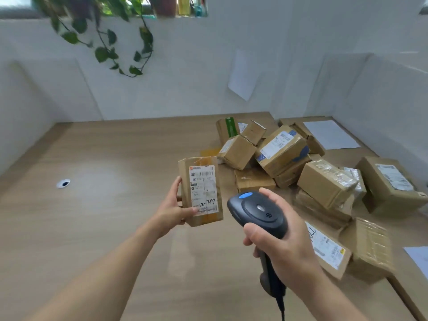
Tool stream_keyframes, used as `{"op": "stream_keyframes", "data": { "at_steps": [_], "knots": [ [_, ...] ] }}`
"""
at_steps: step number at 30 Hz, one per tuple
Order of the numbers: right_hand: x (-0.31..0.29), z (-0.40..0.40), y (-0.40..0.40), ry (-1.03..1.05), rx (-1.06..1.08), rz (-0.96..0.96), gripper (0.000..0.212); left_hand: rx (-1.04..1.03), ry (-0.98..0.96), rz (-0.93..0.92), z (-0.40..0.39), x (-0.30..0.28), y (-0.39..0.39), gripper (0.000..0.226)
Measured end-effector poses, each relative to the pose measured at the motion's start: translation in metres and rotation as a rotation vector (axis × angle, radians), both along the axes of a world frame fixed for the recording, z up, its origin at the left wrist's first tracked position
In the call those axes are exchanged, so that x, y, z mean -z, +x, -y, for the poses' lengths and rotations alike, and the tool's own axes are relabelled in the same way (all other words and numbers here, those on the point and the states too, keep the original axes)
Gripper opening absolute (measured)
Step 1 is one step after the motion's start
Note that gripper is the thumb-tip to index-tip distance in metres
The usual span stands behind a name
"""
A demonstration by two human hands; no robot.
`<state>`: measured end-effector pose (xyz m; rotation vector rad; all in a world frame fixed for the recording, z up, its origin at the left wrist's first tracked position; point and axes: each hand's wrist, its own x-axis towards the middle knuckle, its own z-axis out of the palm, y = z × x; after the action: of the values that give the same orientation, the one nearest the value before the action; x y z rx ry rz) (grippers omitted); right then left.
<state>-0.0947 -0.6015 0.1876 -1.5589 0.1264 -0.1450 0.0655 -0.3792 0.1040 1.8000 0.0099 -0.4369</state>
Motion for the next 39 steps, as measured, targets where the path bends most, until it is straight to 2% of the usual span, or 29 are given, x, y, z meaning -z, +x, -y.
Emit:
{"op": "stream_keyframes", "data": {
  "at_steps": [4, 20, 30, 39],
  "knots": [
    [-0.014, -0.021, -0.025, 0.001, -0.114, 0.05, 0.088, -0.07, -0.075, 0.067, -0.026, -0.034, -0.047, 0.114],
    [-0.042, -0.092, -0.13, 0.071, -0.382, 0.165, 0.059, -0.397, -0.024, 0.257, -0.112, -0.079, -0.216, 0.113],
    [-0.041, -0.161, -0.153, 0.043, -0.497, 0.18, 0.082, -0.486, -0.004, 0.283, -0.199, -0.09, -0.265, 0.11],
    [-0.033, -0.315, -0.176, 0.05, -0.639, 0.178, 0.084, -0.6, 0.065, 0.263, -0.362, -0.097, -0.326, 0.106]
  ]
}}
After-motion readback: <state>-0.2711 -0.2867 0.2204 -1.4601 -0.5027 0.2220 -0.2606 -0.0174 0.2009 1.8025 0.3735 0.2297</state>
